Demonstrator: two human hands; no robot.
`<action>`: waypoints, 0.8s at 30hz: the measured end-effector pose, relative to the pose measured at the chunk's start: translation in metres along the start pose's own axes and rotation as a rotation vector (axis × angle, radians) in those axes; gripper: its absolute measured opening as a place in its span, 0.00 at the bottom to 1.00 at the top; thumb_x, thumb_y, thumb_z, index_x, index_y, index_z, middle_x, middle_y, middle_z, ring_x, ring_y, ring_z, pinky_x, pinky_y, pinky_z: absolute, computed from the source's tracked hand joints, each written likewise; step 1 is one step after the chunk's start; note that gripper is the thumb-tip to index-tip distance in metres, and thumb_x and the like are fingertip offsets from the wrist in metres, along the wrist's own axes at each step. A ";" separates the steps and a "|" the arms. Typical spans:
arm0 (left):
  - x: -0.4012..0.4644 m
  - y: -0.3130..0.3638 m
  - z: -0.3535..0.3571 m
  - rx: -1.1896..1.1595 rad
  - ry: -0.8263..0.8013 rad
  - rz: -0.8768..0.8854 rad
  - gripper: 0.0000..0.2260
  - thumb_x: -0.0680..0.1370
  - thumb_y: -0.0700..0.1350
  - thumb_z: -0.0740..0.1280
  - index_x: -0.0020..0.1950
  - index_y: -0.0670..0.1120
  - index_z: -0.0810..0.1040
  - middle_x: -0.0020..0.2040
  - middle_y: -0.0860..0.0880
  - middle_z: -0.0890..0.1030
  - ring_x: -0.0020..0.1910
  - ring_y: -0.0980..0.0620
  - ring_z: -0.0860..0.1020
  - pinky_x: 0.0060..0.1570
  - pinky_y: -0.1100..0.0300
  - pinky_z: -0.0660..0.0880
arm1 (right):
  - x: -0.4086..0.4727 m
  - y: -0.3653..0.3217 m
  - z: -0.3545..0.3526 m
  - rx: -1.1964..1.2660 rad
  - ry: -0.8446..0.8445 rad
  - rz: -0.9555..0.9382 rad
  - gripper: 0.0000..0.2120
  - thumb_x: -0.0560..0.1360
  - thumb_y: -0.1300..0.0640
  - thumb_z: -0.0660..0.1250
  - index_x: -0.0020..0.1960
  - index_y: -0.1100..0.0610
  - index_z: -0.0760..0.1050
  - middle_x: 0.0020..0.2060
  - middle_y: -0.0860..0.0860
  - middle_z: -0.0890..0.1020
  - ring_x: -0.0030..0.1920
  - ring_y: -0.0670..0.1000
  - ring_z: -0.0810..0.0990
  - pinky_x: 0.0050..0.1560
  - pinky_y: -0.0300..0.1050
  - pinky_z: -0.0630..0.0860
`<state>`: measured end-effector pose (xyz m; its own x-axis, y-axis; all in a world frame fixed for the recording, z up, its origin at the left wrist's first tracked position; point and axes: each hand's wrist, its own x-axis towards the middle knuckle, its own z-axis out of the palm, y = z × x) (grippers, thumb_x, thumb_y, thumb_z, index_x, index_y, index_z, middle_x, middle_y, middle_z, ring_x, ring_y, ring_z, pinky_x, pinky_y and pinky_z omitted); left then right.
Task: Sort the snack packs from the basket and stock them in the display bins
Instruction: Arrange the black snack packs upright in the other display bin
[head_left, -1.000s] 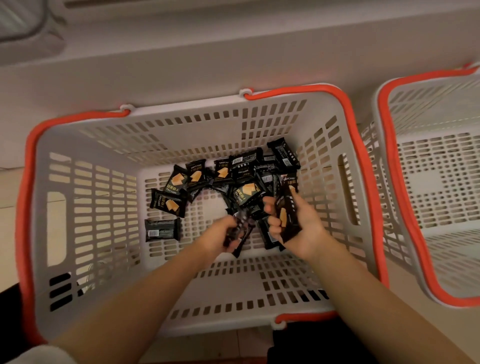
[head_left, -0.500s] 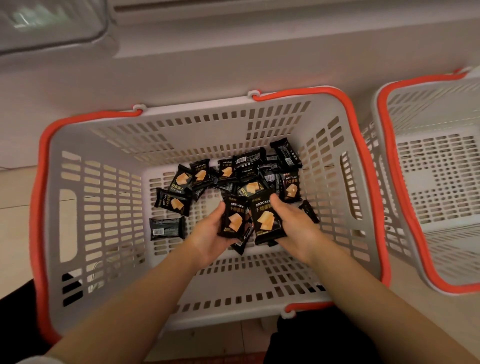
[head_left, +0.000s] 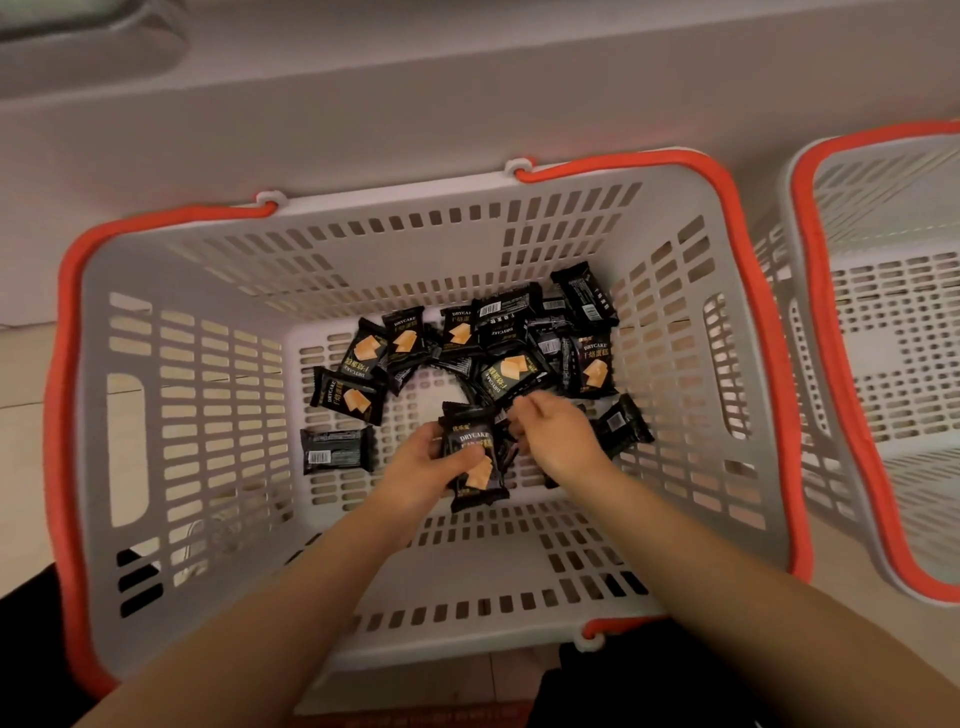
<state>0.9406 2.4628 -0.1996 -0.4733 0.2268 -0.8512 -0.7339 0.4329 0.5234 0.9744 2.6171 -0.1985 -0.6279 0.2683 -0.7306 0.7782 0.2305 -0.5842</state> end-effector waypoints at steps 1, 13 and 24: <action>0.001 0.002 -0.004 0.043 0.034 0.013 0.12 0.74 0.45 0.70 0.55 0.51 0.73 0.48 0.55 0.80 0.43 0.61 0.79 0.34 0.67 0.72 | 0.006 0.003 -0.003 -0.098 0.017 -0.012 0.13 0.81 0.55 0.56 0.54 0.63 0.73 0.43 0.56 0.78 0.42 0.55 0.77 0.46 0.51 0.74; 0.010 0.014 -0.051 0.264 0.217 0.131 0.15 0.81 0.51 0.57 0.66 0.50 0.66 0.48 0.57 0.75 0.45 0.58 0.75 0.48 0.59 0.67 | 0.038 0.033 0.021 -0.940 0.096 -0.207 0.26 0.73 0.58 0.68 0.66 0.60 0.59 0.65 0.59 0.67 0.66 0.58 0.65 0.62 0.49 0.69; 0.006 0.010 -0.053 0.441 0.147 0.168 0.19 0.80 0.52 0.57 0.70 0.48 0.64 0.56 0.53 0.74 0.52 0.55 0.72 0.52 0.60 0.64 | 0.038 0.037 0.040 -1.299 -0.100 -0.698 0.28 0.76 0.63 0.58 0.73 0.62 0.54 0.68 0.60 0.64 0.67 0.60 0.64 0.67 0.53 0.62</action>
<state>0.9051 2.4223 -0.1972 -0.6541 0.2138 -0.7256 -0.3805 0.7361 0.5598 0.9802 2.5989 -0.2620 -0.8170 -0.2980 -0.4937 -0.2632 0.9544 -0.1405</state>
